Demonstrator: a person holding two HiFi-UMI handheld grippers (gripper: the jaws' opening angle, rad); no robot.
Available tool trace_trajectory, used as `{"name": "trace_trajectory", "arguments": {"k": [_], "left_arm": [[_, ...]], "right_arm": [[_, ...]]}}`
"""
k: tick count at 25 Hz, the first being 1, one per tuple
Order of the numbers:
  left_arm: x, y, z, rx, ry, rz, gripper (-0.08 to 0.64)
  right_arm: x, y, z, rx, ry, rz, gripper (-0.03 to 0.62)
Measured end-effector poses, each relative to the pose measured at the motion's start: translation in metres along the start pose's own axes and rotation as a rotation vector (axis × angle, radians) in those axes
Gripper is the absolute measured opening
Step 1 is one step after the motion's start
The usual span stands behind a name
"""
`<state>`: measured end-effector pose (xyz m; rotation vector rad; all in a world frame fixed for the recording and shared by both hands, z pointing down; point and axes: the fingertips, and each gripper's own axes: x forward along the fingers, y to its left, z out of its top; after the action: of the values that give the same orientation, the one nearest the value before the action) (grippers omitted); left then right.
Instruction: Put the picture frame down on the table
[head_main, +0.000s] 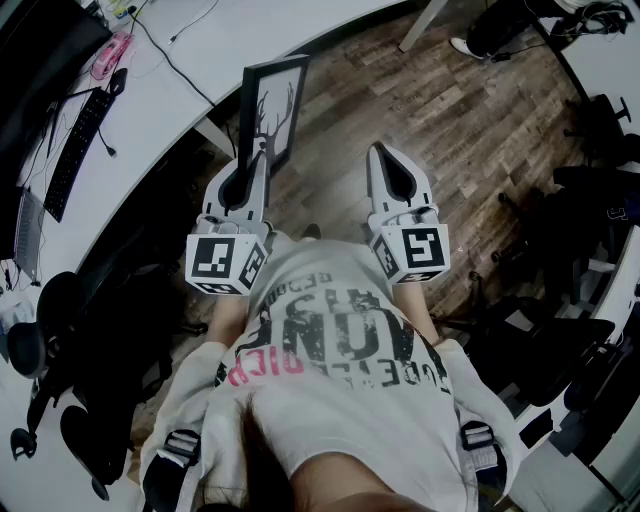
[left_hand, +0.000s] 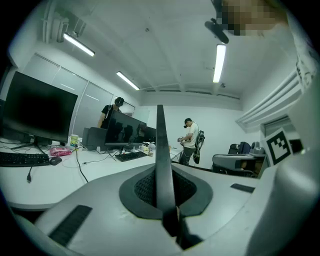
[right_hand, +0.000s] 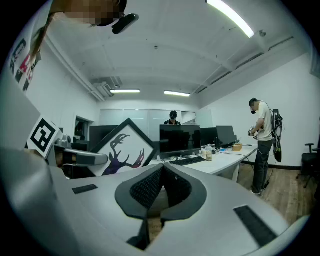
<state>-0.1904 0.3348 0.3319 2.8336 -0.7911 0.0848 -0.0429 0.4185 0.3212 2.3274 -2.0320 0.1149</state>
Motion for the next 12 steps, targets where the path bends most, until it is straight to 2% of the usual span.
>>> {"name": "trace_trajectory", "arguments": {"k": [12], "left_arm": [[0.0028,0.0016,-0.0017,-0.009,0.002,-0.001,0.011]], "right_arm": [[-0.0005,-0.0009,-0.0022,-0.018,0.007,0.008,0.002]]}}
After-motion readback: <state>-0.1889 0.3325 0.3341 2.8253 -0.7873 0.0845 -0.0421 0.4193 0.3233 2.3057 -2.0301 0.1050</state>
